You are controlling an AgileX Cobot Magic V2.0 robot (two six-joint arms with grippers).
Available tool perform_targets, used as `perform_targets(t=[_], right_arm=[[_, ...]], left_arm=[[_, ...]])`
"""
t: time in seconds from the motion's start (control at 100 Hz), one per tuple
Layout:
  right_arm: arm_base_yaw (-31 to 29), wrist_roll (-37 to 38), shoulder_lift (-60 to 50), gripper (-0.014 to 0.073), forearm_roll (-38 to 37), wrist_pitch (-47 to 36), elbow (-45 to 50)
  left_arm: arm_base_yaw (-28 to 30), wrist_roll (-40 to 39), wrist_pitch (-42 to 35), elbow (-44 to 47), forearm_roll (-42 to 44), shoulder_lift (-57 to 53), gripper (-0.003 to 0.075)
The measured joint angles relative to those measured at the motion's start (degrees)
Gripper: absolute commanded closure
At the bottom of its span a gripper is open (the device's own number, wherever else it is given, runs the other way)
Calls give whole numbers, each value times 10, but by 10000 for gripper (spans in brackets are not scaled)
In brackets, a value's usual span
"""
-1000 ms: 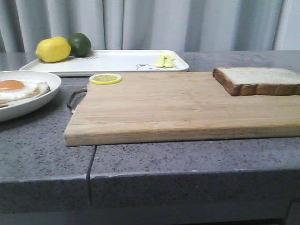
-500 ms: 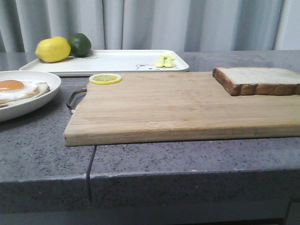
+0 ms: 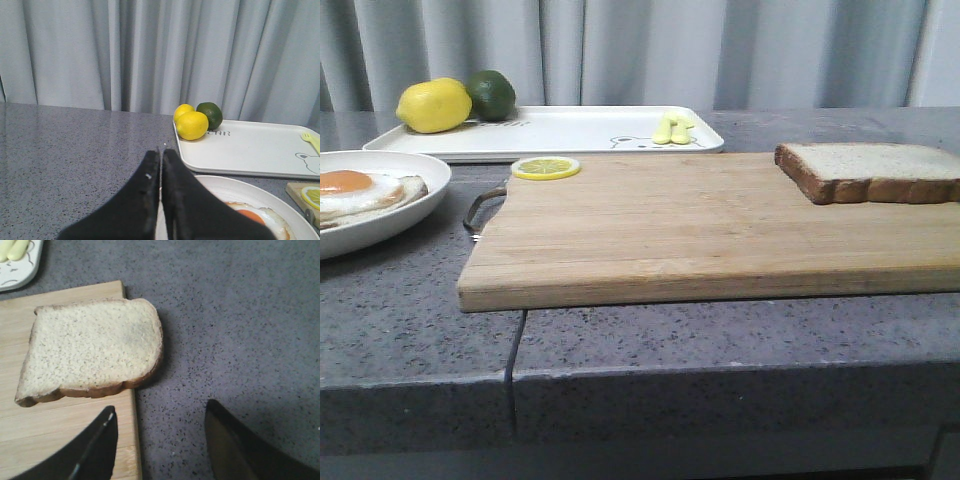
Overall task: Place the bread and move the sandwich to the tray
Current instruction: 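Move the right gripper down toward the bread slice on the cutting board, then grasp the edge of the white bread slice with the right gripper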
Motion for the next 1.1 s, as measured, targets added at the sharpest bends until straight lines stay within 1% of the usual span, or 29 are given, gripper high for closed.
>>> perform_targets(t=[0.21, 0.31, 0.35, 0.49, 0.65, 0.82, 0.96, 1.1], right_arm=[[-2, 2, 134, 181, 5, 71, -120], [-18, 0, 187, 181, 28, 112, -172], [-28, -13, 207, 181, 41, 127, -187], [-69, -75, 259, 181, 117, 159, -223], [-128, -166, 303, 181, 235, 173, -234], [-174, -260, 345, 181, 359, 191, -235], [-189, -304, 374, 181, 422, 195, -235], [-190, -326, 396, 181, 454, 199, -235]], left_arm=[[0, 0, 0, 0, 0, 0, 740], [0, 0, 0, 0, 0, 0, 740], [0, 0, 0, 0, 0, 0, 740], [0, 0, -6, 0, 0, 0, 740], [0, 0, -15, 0, 0, 0, 740], [0, 0, -18, 0, 0, 0, 740], [0, 0, -19, 0, 0, 0, 740], [0, 0, -20, 0, 0, 0, 740]])
